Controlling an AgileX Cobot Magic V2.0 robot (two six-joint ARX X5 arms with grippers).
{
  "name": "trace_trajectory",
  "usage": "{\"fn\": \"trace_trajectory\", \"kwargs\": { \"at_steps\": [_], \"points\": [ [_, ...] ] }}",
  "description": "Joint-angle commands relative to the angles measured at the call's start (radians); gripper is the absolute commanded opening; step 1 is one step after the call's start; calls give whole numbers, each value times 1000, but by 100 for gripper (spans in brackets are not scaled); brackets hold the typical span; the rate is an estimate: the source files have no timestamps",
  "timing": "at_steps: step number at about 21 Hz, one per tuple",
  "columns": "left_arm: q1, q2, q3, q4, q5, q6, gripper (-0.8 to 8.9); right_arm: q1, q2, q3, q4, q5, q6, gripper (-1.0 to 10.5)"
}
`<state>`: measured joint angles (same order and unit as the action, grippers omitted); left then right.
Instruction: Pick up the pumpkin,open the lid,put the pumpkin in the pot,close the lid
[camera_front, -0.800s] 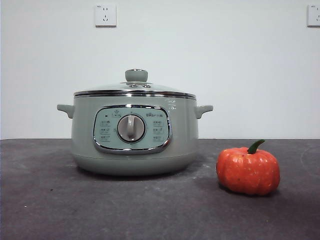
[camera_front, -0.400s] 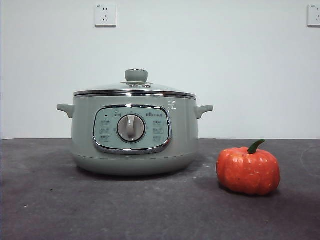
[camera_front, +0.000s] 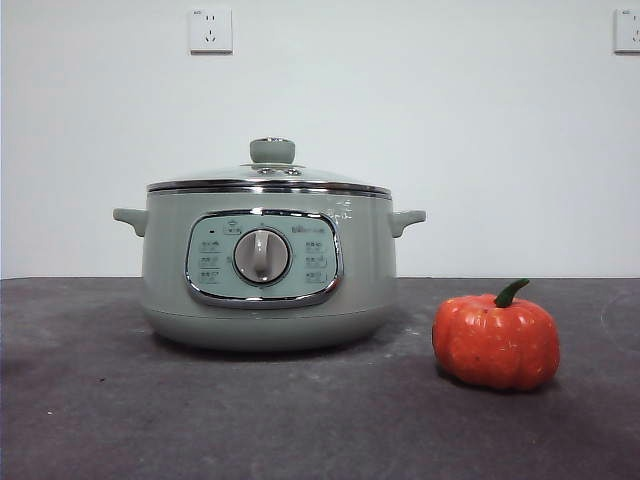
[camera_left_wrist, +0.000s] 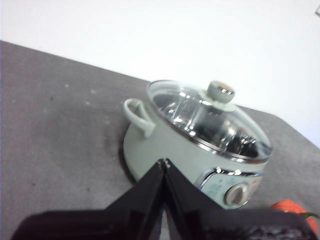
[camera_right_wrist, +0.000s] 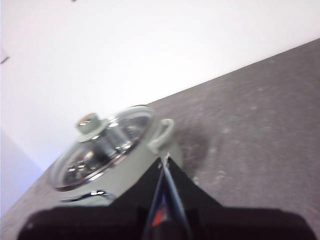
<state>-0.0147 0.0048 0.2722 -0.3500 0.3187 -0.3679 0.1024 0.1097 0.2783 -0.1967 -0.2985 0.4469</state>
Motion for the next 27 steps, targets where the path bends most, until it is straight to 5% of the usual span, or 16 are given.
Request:
{"fn": "trace_trajectory", "kwargs": {
  "at_steps": [1,10,17,22,27],
  "points": [
    [3,-3,55,-55,16,6,-8,-2,67,93,-56,-29,-48,-12],
    [3,46,230,-242,133,90,-8,-2,312,425,-417,-173,-312,-12],
    [3,223,397,-443,245,256,-8,0,463,625,-731,-175,-485,-12],
    [3,335,497,-608,271,386,-8,0,522,666,-888,-174,-559,-11],
    [-11,394,555,-650,278,401,0,0,531,666,-912,-174,-562,-9]
  ]
}}
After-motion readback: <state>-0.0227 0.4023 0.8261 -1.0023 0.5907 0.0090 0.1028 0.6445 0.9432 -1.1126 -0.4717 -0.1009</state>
